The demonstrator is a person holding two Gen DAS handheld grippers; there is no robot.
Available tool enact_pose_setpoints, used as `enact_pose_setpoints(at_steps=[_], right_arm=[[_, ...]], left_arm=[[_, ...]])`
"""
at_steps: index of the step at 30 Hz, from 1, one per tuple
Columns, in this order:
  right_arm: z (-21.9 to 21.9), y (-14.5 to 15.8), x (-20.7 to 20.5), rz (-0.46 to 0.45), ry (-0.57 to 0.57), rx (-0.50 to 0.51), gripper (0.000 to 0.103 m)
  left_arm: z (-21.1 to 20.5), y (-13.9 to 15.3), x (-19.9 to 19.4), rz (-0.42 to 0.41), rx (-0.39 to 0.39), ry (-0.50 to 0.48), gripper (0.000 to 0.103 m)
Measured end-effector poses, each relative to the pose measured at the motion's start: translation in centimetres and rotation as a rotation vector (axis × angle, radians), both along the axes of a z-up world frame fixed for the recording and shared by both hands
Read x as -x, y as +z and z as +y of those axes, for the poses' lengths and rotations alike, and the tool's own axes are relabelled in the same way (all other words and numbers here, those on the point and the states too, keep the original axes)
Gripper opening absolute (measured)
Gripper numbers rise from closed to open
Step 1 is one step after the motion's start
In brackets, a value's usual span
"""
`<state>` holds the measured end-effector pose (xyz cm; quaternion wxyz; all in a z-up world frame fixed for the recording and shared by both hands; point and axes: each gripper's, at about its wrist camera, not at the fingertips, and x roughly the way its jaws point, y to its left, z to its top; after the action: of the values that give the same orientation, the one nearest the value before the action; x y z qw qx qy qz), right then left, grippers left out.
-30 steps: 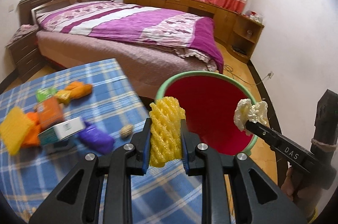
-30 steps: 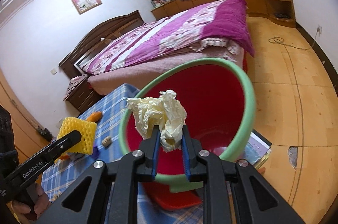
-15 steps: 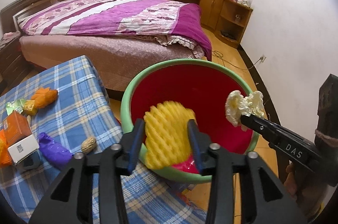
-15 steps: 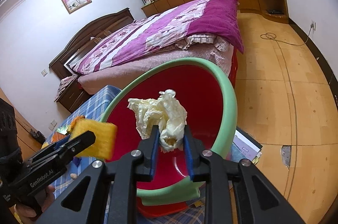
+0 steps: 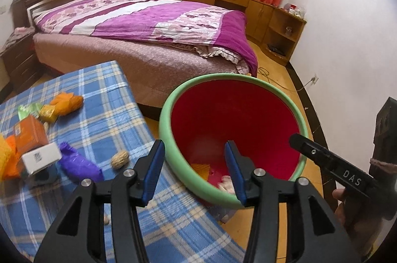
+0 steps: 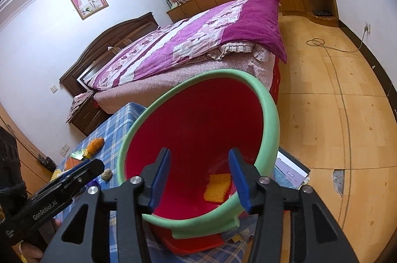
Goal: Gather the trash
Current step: 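Open both tools to drop the tissue and foam net into the bucket, then move both open tools back over the table items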
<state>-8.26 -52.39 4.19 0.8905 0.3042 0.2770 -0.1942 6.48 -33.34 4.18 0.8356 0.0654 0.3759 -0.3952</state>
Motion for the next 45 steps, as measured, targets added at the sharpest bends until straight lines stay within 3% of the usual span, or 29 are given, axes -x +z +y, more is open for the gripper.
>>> enact_pose_setpoints(at_steps=[22,45], right_arm=[[5.9,2.8,-0.6,-0.031,0.114,0.030,0.056],[13.5,3.8,-4.6,-0.017,0.255,0.047,0.064]], left_arm=[[9.5,2.4,0.1,0.006,0.066,0.188,0.050],[19.5,2.9,-1.1,0.012,0.116,0.383,0.050]])
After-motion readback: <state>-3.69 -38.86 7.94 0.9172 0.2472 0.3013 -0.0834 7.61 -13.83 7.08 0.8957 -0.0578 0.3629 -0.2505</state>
